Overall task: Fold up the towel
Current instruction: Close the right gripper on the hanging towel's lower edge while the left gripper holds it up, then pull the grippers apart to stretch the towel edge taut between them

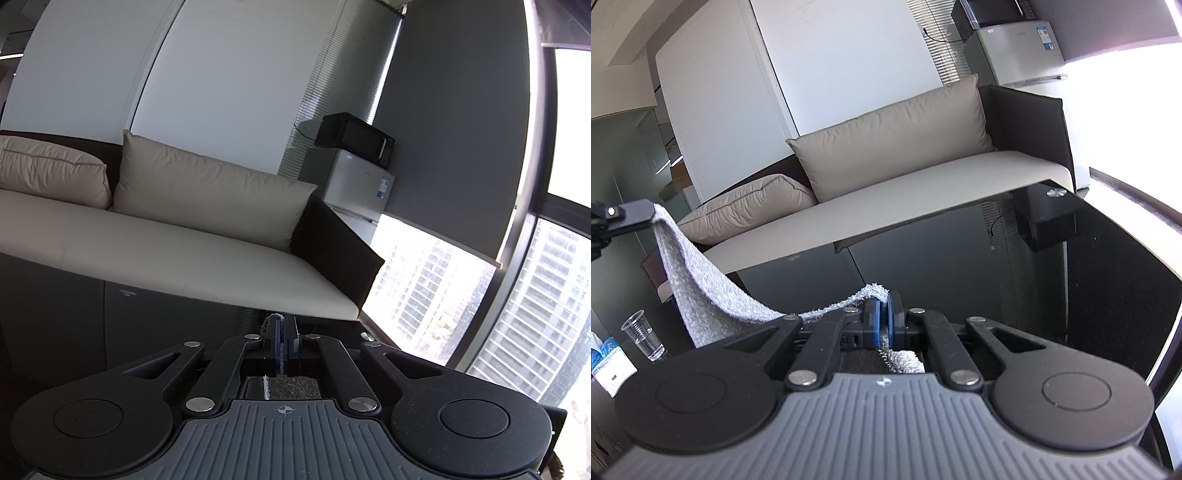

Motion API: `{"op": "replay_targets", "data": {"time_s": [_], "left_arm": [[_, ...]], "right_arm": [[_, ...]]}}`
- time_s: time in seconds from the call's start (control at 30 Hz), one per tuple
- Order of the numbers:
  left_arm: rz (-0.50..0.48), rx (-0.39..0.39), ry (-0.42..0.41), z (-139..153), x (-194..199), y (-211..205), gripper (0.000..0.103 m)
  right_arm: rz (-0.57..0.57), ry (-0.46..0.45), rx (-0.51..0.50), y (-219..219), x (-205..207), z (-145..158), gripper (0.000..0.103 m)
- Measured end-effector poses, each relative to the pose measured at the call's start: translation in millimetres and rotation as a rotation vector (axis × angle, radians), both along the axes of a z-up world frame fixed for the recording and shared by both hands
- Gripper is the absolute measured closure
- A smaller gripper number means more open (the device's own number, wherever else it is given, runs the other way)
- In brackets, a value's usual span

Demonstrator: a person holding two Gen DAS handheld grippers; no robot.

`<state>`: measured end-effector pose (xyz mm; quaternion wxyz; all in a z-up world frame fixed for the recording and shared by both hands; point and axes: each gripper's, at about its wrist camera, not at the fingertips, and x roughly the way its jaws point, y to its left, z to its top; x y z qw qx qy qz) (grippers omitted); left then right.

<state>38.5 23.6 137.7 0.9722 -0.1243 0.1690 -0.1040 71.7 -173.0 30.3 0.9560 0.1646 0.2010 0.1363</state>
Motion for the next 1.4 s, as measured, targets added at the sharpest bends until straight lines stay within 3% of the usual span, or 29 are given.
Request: {"op": "replay_targets", "data": {"time_s": [0.37,0.67,0.97,1.4], "left_arm": [[0.026,0.002,-0.013,7.3,-15.9,2.8,0.102],[0.027,0.023,-0.053,30.7,-37.4,-8.8,0.102],[0.050,0.073,-0.122,79.5,-76.4,-21.7,0.102],[0.038,0.166,-0.201,151.7,-99.6,-40.9,0.101]], "right_arm": [[0.063,-0.081,-0.093,-19.0,-13.9,60.1,0.099],[0.088,-0.120,-0.181,-29.5,-36.5,108.1,0.099],[0.130,-0.162,-0.241,-35.8,-69.3,145.6,0.099],[0.164,-0.204,-0.263,-49.7,-93.8,204.9,0.099]]}}
